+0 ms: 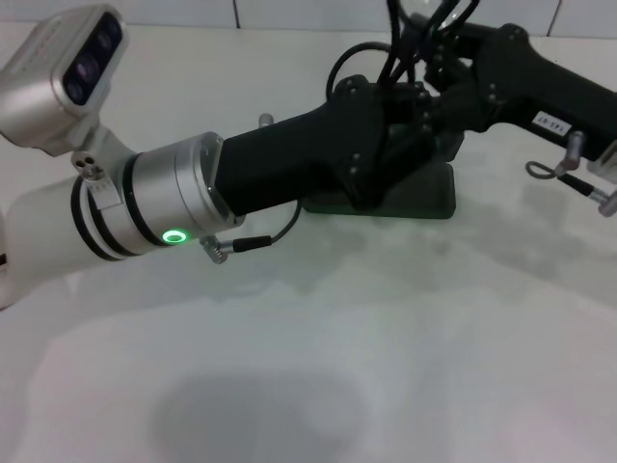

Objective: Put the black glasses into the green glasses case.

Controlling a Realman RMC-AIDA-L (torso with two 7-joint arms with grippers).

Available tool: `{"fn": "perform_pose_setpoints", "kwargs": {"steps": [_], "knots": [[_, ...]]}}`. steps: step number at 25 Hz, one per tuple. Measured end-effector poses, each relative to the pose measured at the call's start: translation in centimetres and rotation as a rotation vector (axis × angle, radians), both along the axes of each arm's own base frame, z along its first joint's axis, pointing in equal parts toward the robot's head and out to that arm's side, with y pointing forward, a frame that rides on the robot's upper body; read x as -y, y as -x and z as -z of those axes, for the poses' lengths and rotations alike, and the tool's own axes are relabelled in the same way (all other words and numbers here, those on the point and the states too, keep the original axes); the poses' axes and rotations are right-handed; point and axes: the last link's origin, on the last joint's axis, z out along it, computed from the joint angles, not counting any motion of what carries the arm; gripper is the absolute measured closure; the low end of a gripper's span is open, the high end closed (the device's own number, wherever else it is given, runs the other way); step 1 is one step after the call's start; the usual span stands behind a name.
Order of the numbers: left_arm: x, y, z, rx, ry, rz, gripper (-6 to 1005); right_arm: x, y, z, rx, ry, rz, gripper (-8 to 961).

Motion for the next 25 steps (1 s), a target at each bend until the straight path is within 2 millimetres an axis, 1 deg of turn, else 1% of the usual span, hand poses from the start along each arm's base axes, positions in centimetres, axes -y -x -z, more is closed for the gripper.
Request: {"fn": "perform_pose_setpoints", "kwargs": {"steps": [6, 14, 21, 25], "knots": [[-0.43, 0.54, 0.2, -0.006, 0.001, -0.062, 949, 0.23, 0.54, 0.64, 0.021, 0.025, -0.029, 858], [-0.81, 0.87, 0.45, -0.023, 0.014, -0.106, 949, 0.34, 0.75, 0.72, 0.023, 0.032, -0.043, 858], [-0.86, 1.02, 0.52, -0.027, 0.025, -0.122, 949, 0.41, 0.47, 0.77, 0.025, 0.031, -0.031, 858], [-0.37, 1.04, 0.2, -0.005, 0.034, -0.101, 950, 0.25, 0.08, 0.69, 0.026, 0.024, -0.009, 858]]}}
